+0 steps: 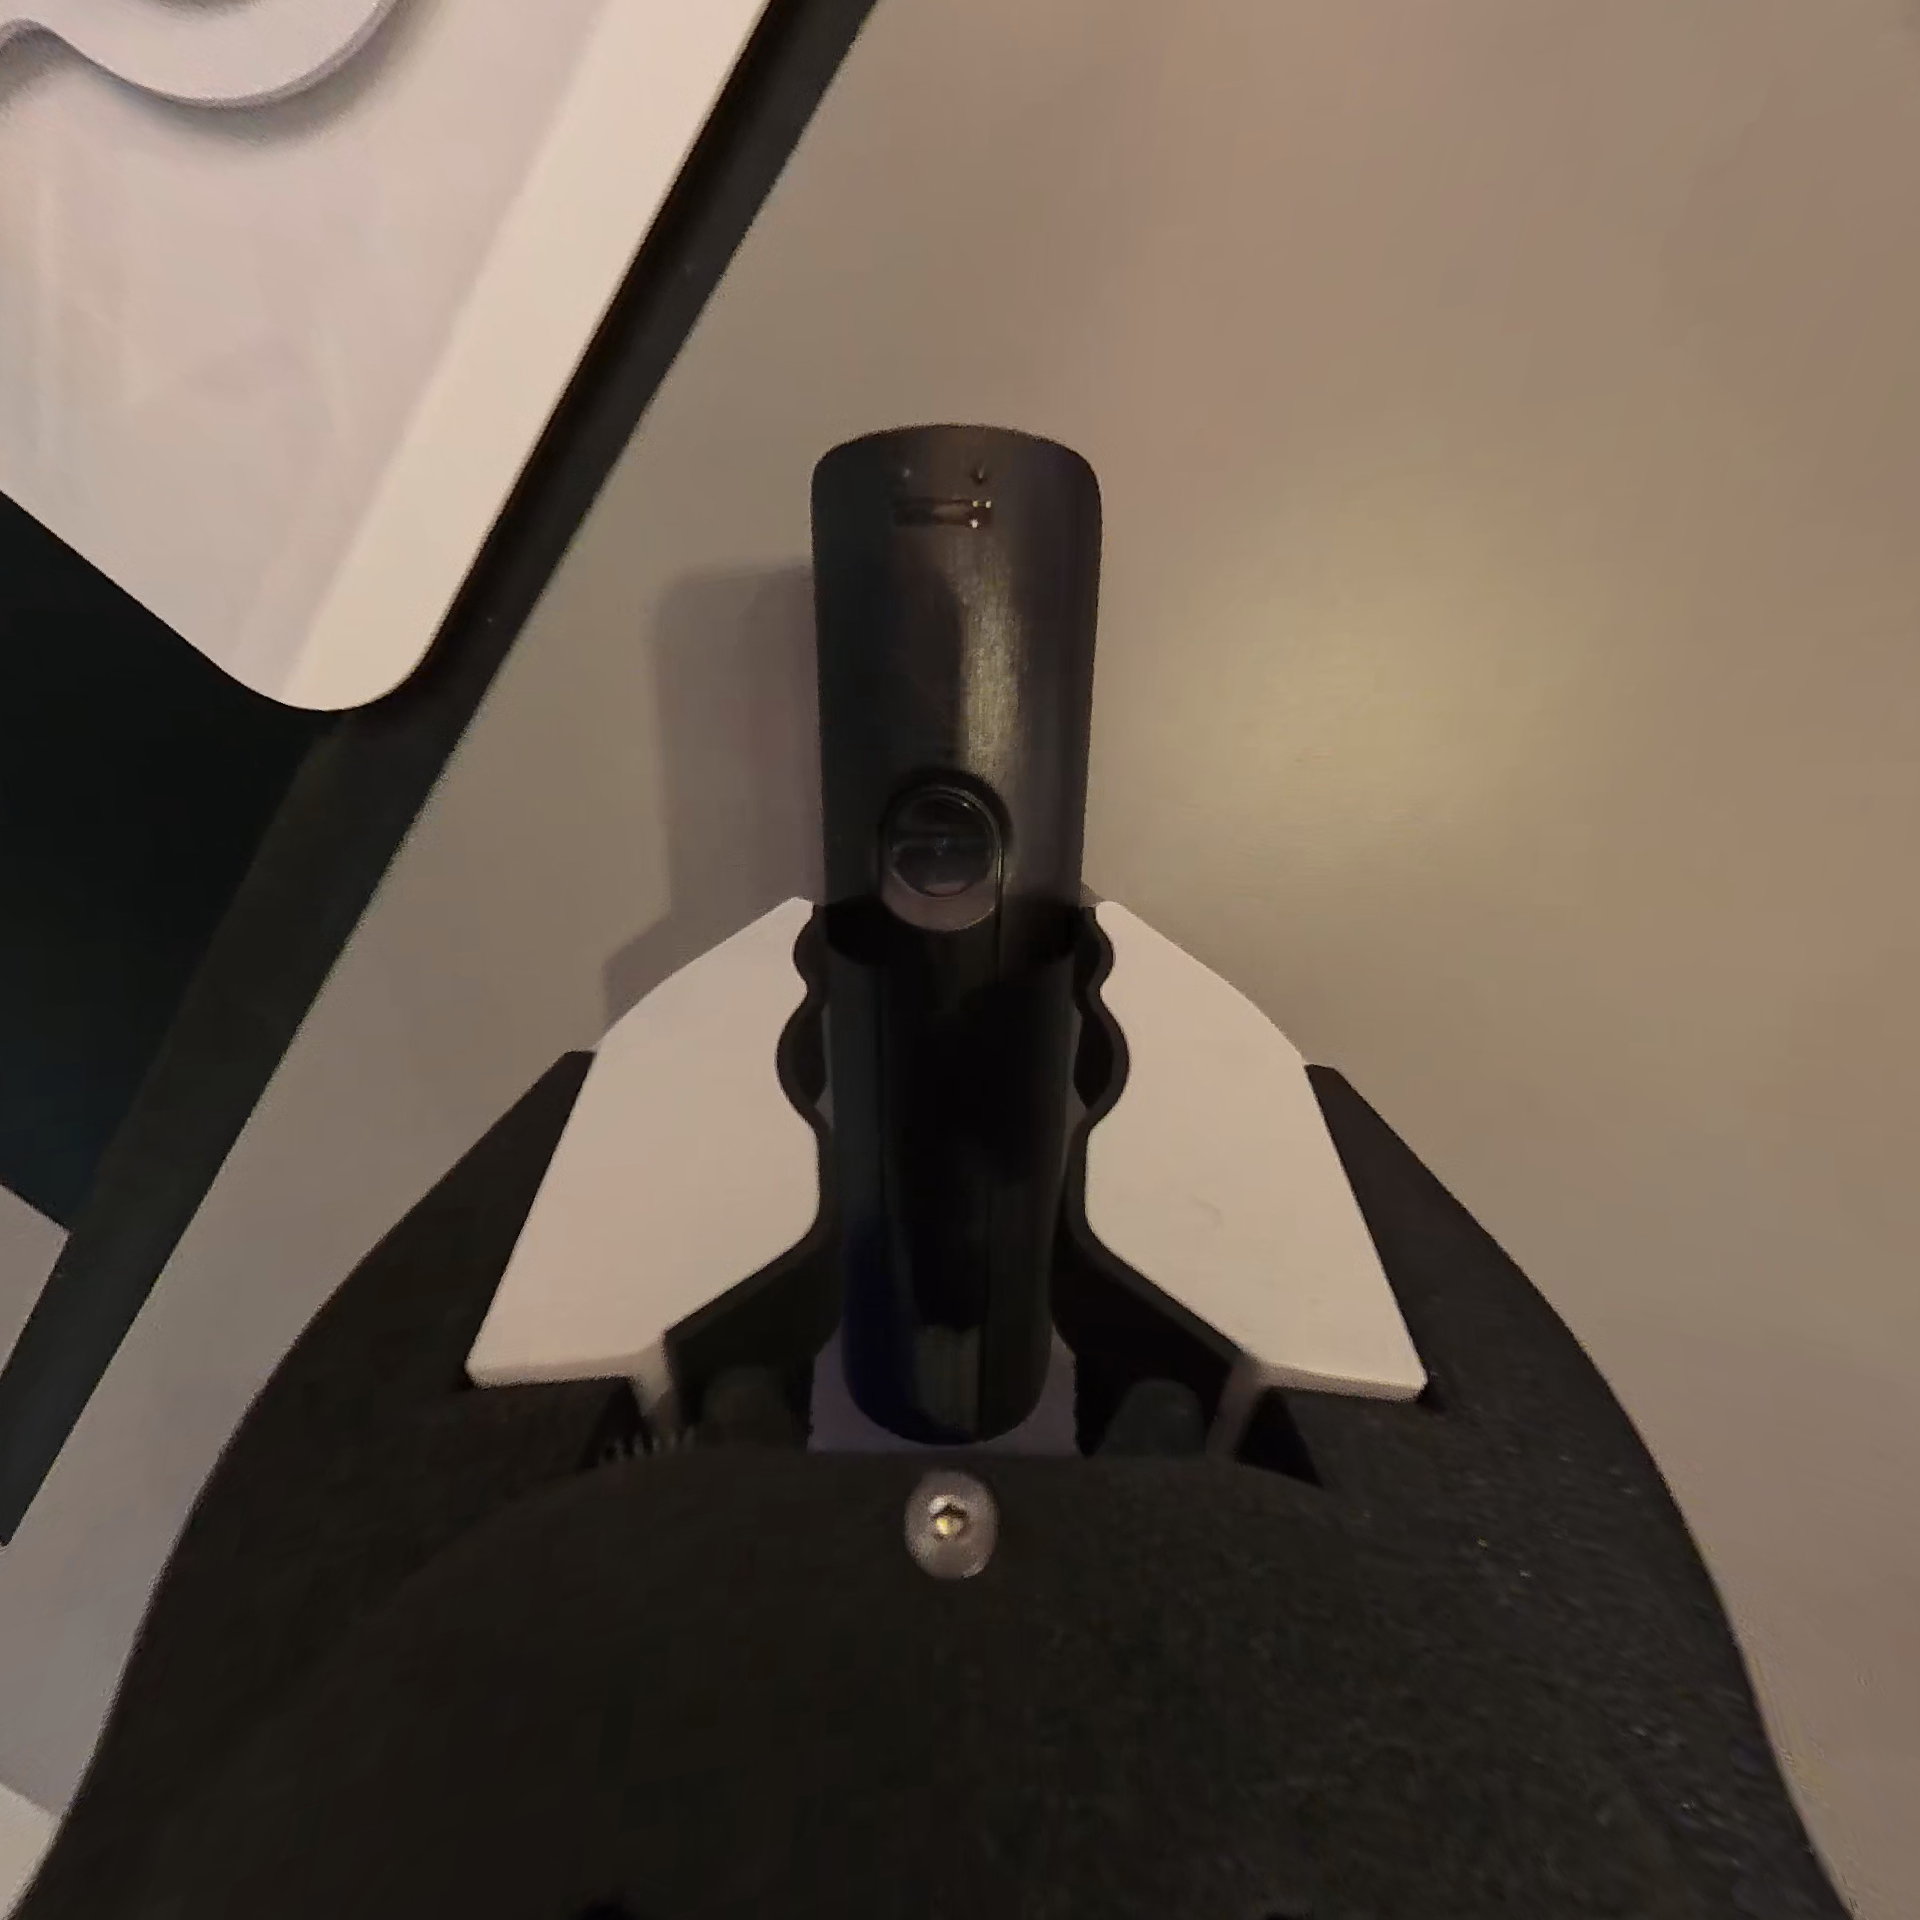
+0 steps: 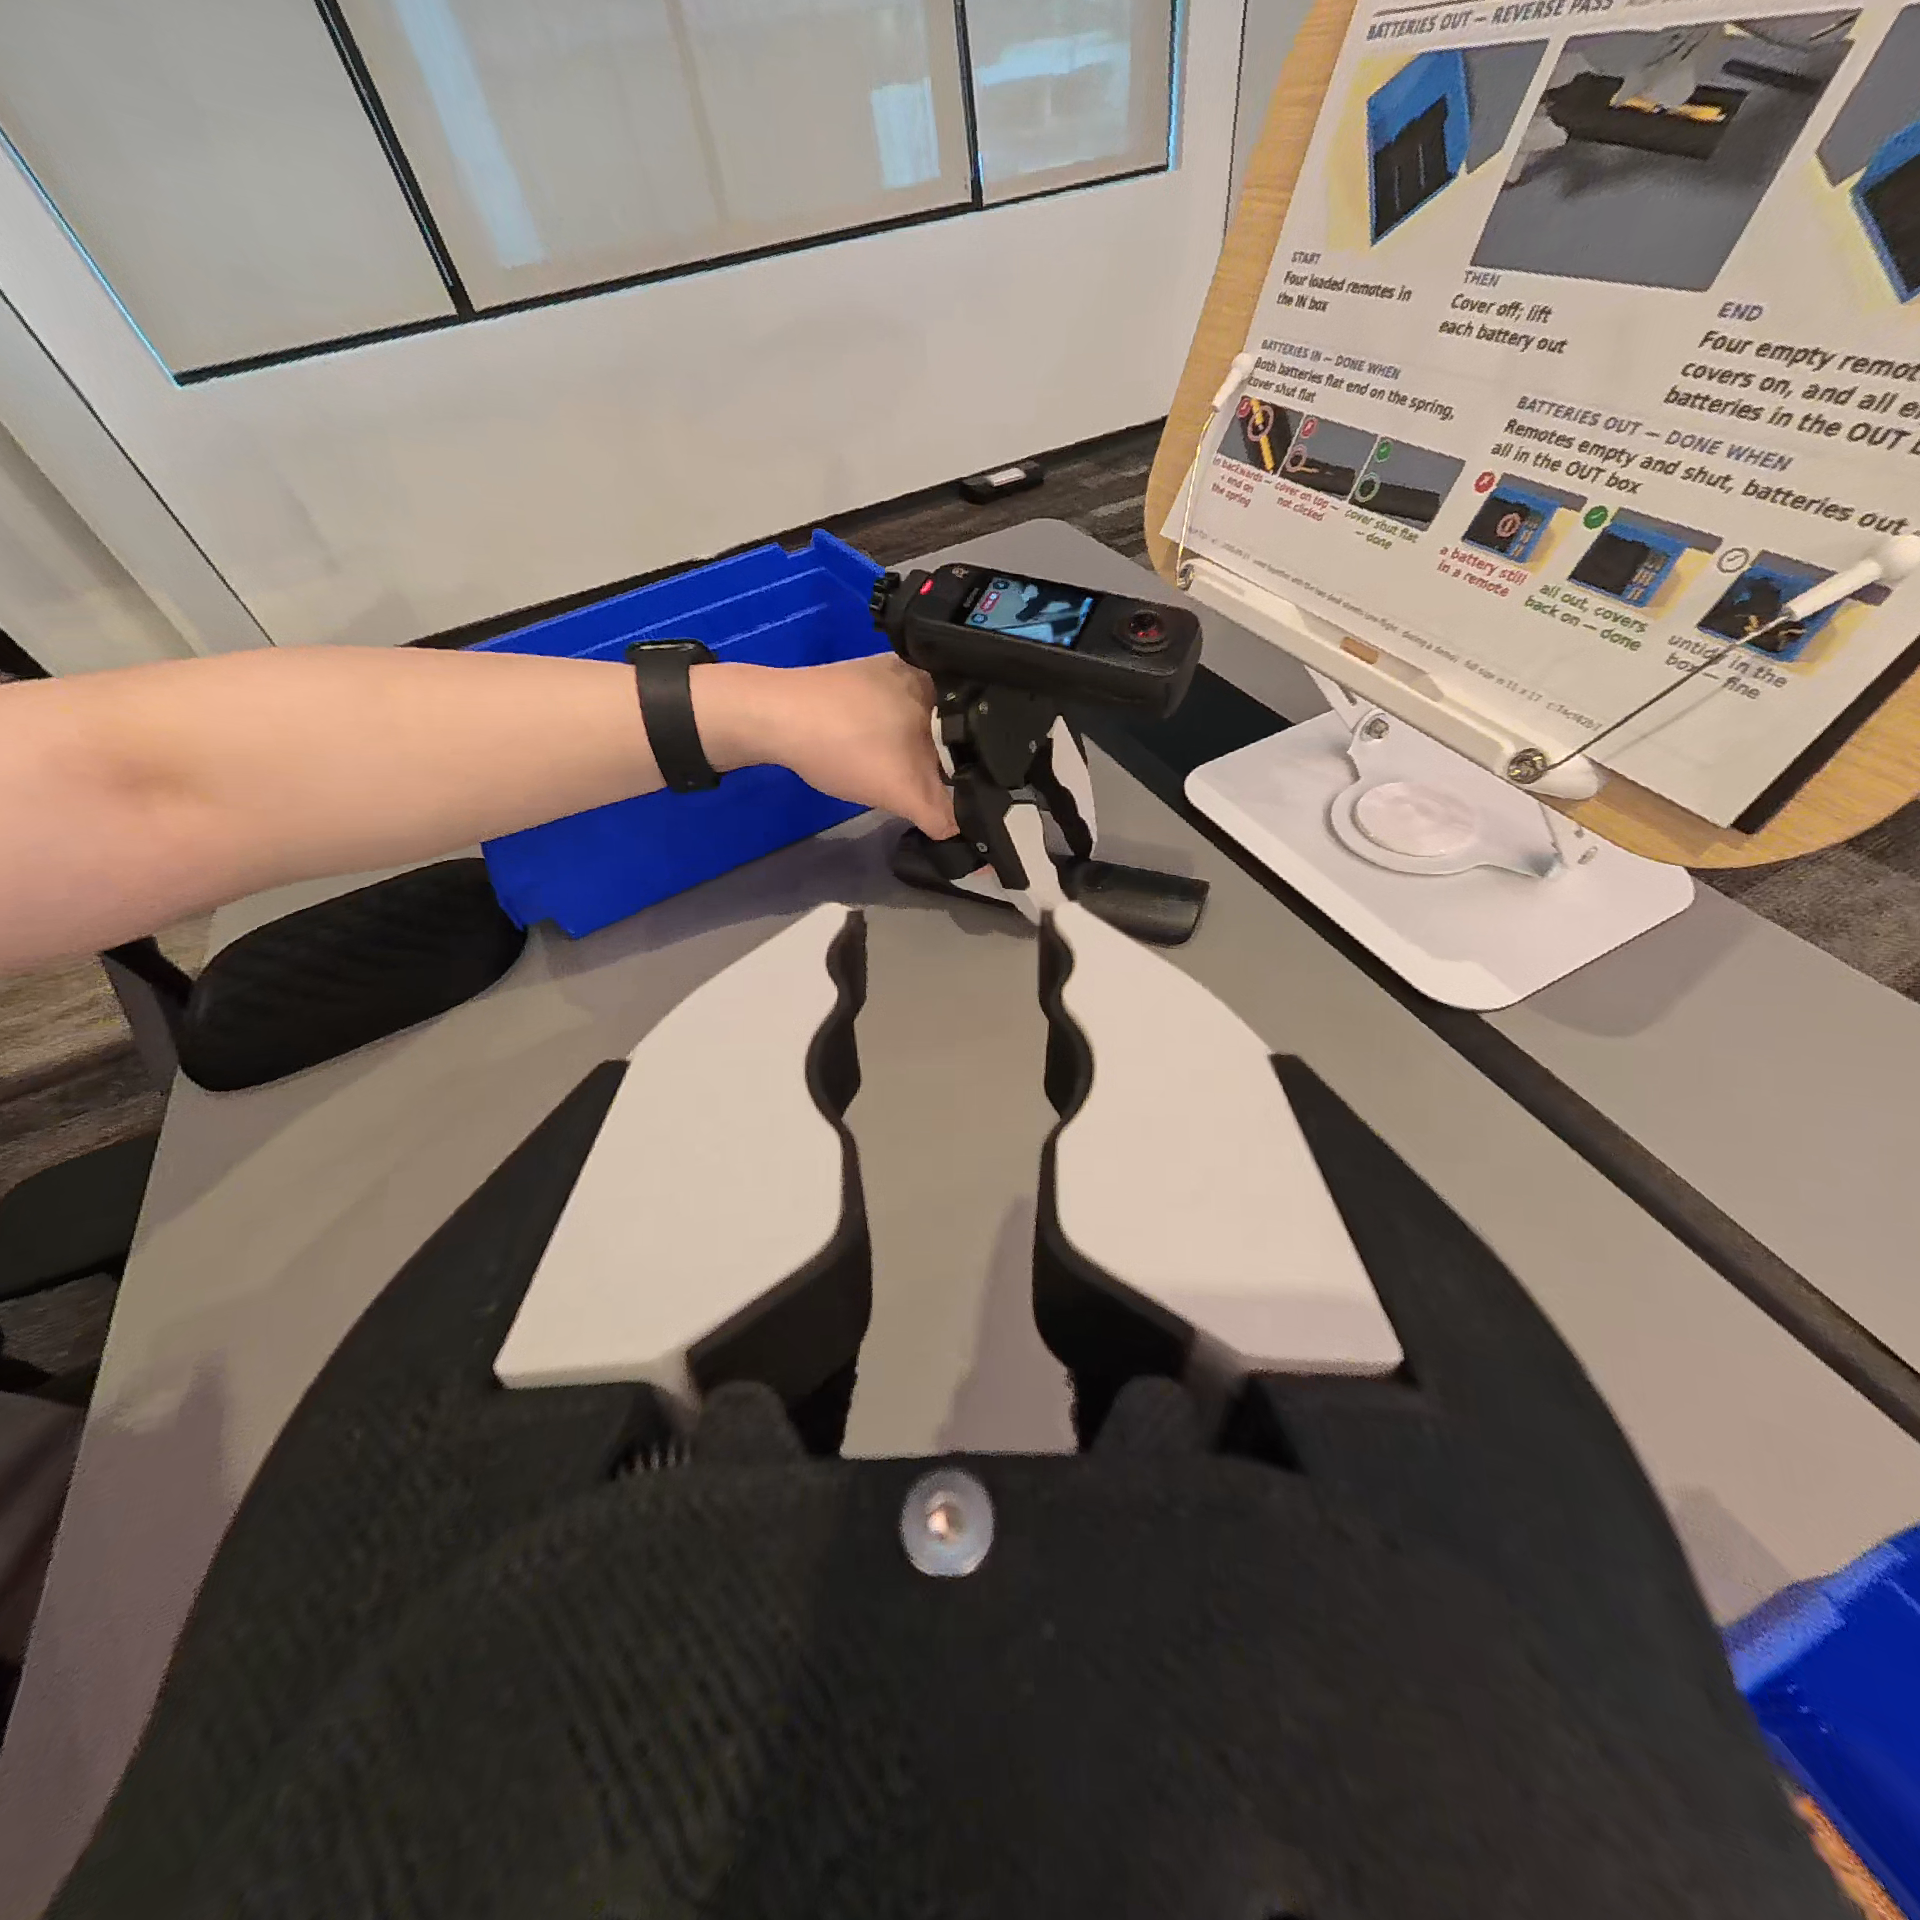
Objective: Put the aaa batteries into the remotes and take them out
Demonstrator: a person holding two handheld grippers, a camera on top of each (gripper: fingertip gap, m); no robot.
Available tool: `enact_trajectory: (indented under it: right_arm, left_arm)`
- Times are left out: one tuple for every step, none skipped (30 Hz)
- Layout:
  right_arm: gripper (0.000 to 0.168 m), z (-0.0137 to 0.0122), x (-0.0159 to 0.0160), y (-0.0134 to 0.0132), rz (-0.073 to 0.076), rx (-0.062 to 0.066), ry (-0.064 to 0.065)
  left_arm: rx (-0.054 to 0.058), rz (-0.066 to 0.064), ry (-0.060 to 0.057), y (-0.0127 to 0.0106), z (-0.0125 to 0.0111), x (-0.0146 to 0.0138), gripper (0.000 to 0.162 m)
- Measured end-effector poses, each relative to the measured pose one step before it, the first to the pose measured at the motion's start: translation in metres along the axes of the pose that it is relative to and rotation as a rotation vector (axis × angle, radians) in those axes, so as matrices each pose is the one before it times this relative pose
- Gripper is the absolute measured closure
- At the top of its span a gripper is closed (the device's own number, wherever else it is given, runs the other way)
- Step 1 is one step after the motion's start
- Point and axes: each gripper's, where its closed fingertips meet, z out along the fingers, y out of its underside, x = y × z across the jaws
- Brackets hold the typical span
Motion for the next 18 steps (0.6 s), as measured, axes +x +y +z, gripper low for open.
enact_trajectory:
  right_arm:
    - [0.135,0.00209,0.00086,0.00306,0.0085,-0.0106,-0.0001]
    - [0.135,0.00267,0.00175,0.00394,0.0155,-0.0166,0.0042]
    - [0.135,0.00288,0.00221,0.00409,0.0221,-0.0175,0.0066]
    - [0.135,0.00306,0.00179,0.00292,0.0224,-0.0090,0.0040]
    - [0.135,0.00292,0.00084,0.00116,0.0199,0.0031,-0.0003]
    - [0.135,0.00286,0.00081,0.00038,0.0212,0.0102,0.0001]
    - [0.135,0.00303,0.00169,0.00009,0.0255,0.0133,0.0064]
    - [0.135,0.00331,0.00245,-0.00003,0.0317,0.0175,0.0130]
    - [0.135,0.00359,0.00190,0.00012,0.0372,0.0214,0.0107]
    - [0.135,0.00387,0.00041,-0.00002,0.0402,0.0253,0.0015]
    - [0.135,0.00422,-0.00054,0.00042,0.0439,0.0283,-0.0046]
    - [0.135,0.00444,-0.00038,0.00110,0.0477,0.0273,-0.0056]
    - [0.135,0.00439,-0.00038,0.00184,0.0456,0.0267,-0.0082]
    - [0.135,0.00461,-0.00022,0.00269,0.0374,0.0244,-0.0096]
    - [0.135,0.00500,0.00080,0.00402,0.0261,0.0166,-0.0049]
    - [0.135,0.00511,0.00229,0.00539,0.0112,0.0067,0.0038]
    - [0.135,0.00501,0.00462,0.00720,-0.0038,-0.0066,0.0197]
    - [0.135,0.00475,0.00586,0.00866,-0.0147,-0.0202,0.0329]
  left_arm:
    - [0.0051,0.0125,-0.0098,-0.00001,-0.00061,0.00198,0.117]
    - [0.0090,0.0122,-0.0101,0.00007,-0.00082,0.00220,0.117]
    - [0.0061,0.0076,-0.0119,0.00036,-0.00111,0.00192,0.117]
    - [0.0125,0.0046,-0.0064,-0.00021,-0.00148,0.00256,0.117]
    - [0.0104,0.0020,0.0038,-0.00013,-0.00205,0.00360,0.117]
    - [0.0183,-0.0020,-0.0041,-0.00144,-0.00304,0.00238,0.117]
    - [0.0343,-0.0038,-0.0108,-0.00337,-0.00454,0.00103,0.117]
    - [0.0345,-0.0108,0.0034,-0.00389,-0.00567,0.00228,0.117]
    - [0.0426,-0.0192,0.0152,-0.00501,-0.00675,0.00357,0.117]
    - [0.0501,-0.0254,0.0168,-0.00613,-0.00721,0.00376,0.118]
    - [0.0477,-0.0261,0.0105,-0.00631,-0.00774,0.00319,0.118]
    - [0.0445,-0.0168,0.0106,-0.00648,-0.00813,0.00359,0.118]
    - [0.0397,-0.0064,0.0184,-0.00606,-0.00793,0.00552,0.118]
    - [0.0392,-0.0073,0.0119,-0.00616,-0.00712,0.00563,0.118]
    - [0.0474,-0.0065,0.0035,-0.00685,-0.00627,0.00545,0.118]
    - [0.0409,0.0010,0.0141,-0.00586,-0.00487,0.00774,0.118]
    - [0.0406,-0.0043,0.0189,-0.00557,-0.00392,0.00855,0.118]
    - [0.0399,-0.0095,0.0168,-0.00520,-0.00303,0.00778,0.118]
